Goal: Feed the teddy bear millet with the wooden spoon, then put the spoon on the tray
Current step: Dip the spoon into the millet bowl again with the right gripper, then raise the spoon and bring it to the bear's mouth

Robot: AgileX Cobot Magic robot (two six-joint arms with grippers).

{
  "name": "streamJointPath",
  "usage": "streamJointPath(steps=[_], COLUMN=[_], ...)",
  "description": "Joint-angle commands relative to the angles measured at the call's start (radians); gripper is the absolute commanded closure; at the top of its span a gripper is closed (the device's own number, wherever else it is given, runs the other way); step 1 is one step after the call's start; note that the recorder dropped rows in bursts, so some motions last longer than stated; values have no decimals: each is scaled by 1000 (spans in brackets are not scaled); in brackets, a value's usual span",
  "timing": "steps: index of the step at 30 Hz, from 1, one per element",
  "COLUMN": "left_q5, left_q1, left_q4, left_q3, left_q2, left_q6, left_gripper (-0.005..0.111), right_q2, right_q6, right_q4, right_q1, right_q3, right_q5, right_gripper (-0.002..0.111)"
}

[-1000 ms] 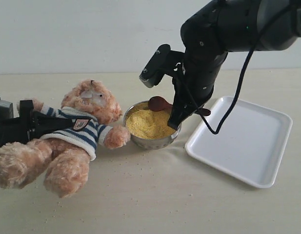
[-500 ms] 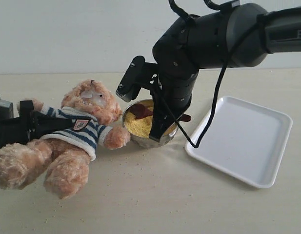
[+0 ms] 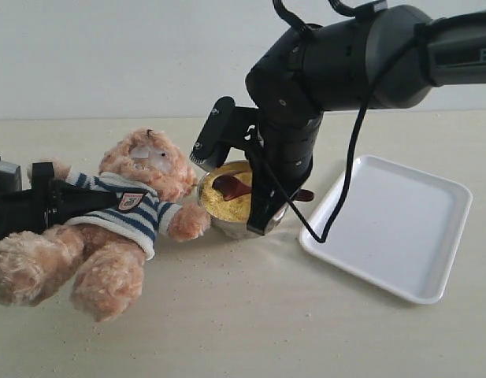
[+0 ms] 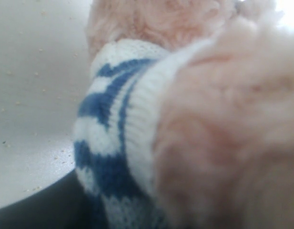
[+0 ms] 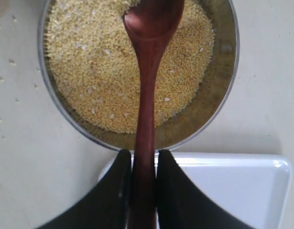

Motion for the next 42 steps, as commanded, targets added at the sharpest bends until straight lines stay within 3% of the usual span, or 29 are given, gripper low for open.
streamJointPath(steps=[1,25,37,42], left_q5=[18,18,18,18], left_q1=[-5,-5,-5,-5], left_q4=[-10,-10,-10,-10], left_q3=[-5,-5,-44,-66], left_q2=[1,1,7,7], left_q6=[6,6,6,-1], left_gripper=[102,102,102,102], right_q2=[-3,-66,-161,-161], right_q6=[-30,83,81,41], right_q4=[50,-30,-25,74], right_q1=[1,-1,-1,11], right_q3=[-6,-6,-12,-69], right_q5=[-5,65,-9,-73], right_gripper=[108,108,108,108])
